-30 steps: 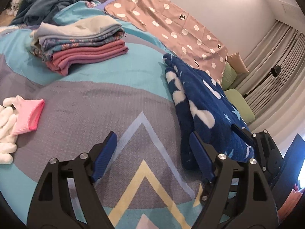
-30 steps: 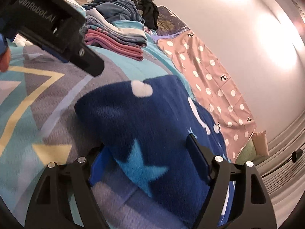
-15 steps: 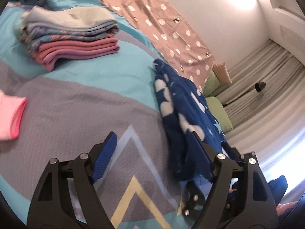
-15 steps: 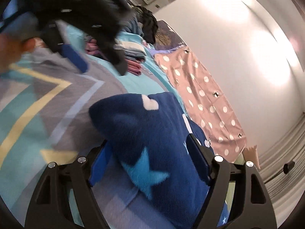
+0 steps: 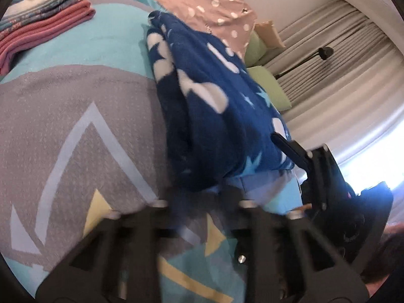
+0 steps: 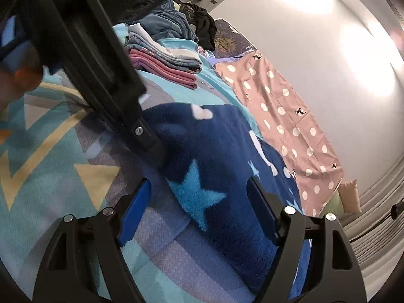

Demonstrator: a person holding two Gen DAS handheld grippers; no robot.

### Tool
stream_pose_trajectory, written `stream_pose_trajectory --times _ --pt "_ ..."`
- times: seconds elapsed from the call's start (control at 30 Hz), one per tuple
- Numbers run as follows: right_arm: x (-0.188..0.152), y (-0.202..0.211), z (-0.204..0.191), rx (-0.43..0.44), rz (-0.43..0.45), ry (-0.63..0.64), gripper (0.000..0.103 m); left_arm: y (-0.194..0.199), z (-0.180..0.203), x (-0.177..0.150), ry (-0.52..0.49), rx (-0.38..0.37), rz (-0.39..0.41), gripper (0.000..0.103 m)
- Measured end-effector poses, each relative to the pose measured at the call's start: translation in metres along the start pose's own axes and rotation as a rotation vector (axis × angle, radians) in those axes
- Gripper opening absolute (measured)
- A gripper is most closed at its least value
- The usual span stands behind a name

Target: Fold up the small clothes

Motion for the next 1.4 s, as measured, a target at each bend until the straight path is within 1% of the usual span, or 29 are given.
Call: stream_pose_trajectory --times 0.07,0.1,0.17,0.23,0.27,0.3,0.33,0.37,0.4,0.43,0.47,0.53,0.57,0.6,0.63,0.67,0.7,0.73,0.8,0.87,0.93,0.97,1.03,1.07,1.13,1.2,1.23,1.3,1.4 --pt "0.001 0.001 -0.001 -0.014 0.014 0.019 0.078 0.007 0.005 0.009 0.028 -0.064 0.035 0.014" --pt "0.002 0.000 -0.003 -0.026 0.022 0.030 0.078 0.013 0.013 0.012 0.013 -0.083 0.058 0.013" --pt "0.010 -0.005 -0.009 -0.081 0.034 0.060 0.079 0.020 0.029 0.015 -0.046 -0.075 0.088 0.013" --pt "0.018 -0.015 -0.008 -0.119 0.031 0.057 0.079 0.023 0.044 0.014 -0.107 -0.044 0.104 0.013" --pt "0.022 -0.019 -0.006 -0.135 0.032 0.051 0.079 0.023 0.048 0.014 -0.119 -0.033 0.106 0.010" --pt "0.026 -0.022 -0.006 -0.168 0.042 0.049 0.079 0.025 0.046 0.015 -0.102 -0.041 0.109 0.011" --pt "0.029 -0.024 -0.007 -0.228 0.063 0.066 0.079 0.027 0.043 0.017 -0.084 -0.056 0.098 0.011" --pt "0.031 -0.025 -0.009 -0.257 0.072 0.093 0.069 0.029 0.041 0.017 -0.083 -0.059 0.103 0.012" --pt "0.032 -0.025 -0.012 -0.256 0.083 0.115 0.039 0.030 0.041 0.018 -0.092 -0.051 0.108 0.012" --pt "0.032 -0.024 -0.013 -0.233 0.083 0.119 0.032 0.031 0.041 0.018 -0.099 -0.046 0.109 0.012" --pt "0.031 -0.023 -0.012 -0.188 0.077 0.091 0.026 0.033 0.039 0.019 -0.101 -0.045 0.106 0.016" --pt "0.028 -0.022 -0.008 -0.140 0.077 0.059 0.023 0.036 0.033 0.025 -0.094 -0.041 0.110 0.042" --pt "0.026 -0.020 -0.006 -0.117 0.081 0.041 0.023 0.042 0.030 0.031 -0.071 -0.036 0.161 0.064" --pt "0.025 -0.020 -0.003 -0.101 0.083 0.026 0.023 0.043 0.030 0.035 -0.057 -0.042 0.190 0.069" --pt "0.025 -0.019 -0.002 -0.096 0.084 0.019 0.023 0.044 0.029 0.041 -0.043 -0.066 0.200 0.069" --pt "0.025 -0.018 -0.002 -0.092 0.085 0.014 0.023 0.044 0.025 0.049 -0.024 -0.107 0.191 0.074" --pt "0.024 -0.018 -0.002 -0.087 0.085 0.009 0.023 0.042 0.021 0.056 -0.010 -0.121 0.182 0.081" --pt "0.024 -0.018 -0.002 -0.082 0.085 0.002 0.023 0.038 0.017 0.064 0.001 -0.109 0.176 0.081" --pt "0.024 -0.017 0.000 -0.058 0.082 -0.022 0.023 0.019 0.004 0.086 0.037 -0.034 0.153 0.081" --pt "0.024 -0.019 0.010 -0.016 0.078 -0.070 0.023 -0.007 -0.010 0.107 0.088 -0.026 0.083 0.082" --pt "0.024 -0.018 0.017 0.019 0.072 -0.118 0.023 -0.028 -0.024 0.123 0.152 -0.011 0.040 0.082" --pt "0.024 -0.018 0.021 0.032 0.070 -0.137 0.023 -0.040 -0.030 0.134 0.184 -0.024 0.032 0.082" --pt "0.026 -0.019 0.022 0.043 0.070 -0.159 0.023 -0.047 -0.028 0.147 0.179 -0.060 0.047 0.082" --pt "0.027 -0.019 0.022 0.046 0.071 -0.165 0.023 -0.052 -0.026 0.155 0.181 -0.080 0.038 0.081" --pt "0.025 -0.020 0.020 0.050 0.072 -0.168 0.023 -0.064 -0.023 0.163 0.184 -0.075 0.019 0.073" --pt "0.023 -0.020 0.022 0.057 0.074 -0.171 0.023 -0.075 -0.022 0.166 0.175 -0.031 0.002 0.038" --pt "0.023 -0.020 0.023 0.064 0.076 -0.178 0.023 -0.080 -0.021 0.167 0.177 -0.022 -0.006 0.035" --pt "0.020 -0.020 0.033 0.085 0.085 -0.210 0.022 -0.078 -0.015 0.169 0.158 -0.011 0.016 0.028" --pt "0.012 -0.016 0.047 0.134 0.106 -0.314 0.022 -0.069 -0.002 0.166 0.127 0.004 0.047 0.026"
Point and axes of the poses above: each gripper's, at about its wrist camera, not at the fingertips, and y roughly against the way its jaws point, z to its right, x to its top, the point moved 2 cm from there along -y, roughly the way its jaws point, and after that the axes turned 8 degrees about y, right-handed, at the moved point
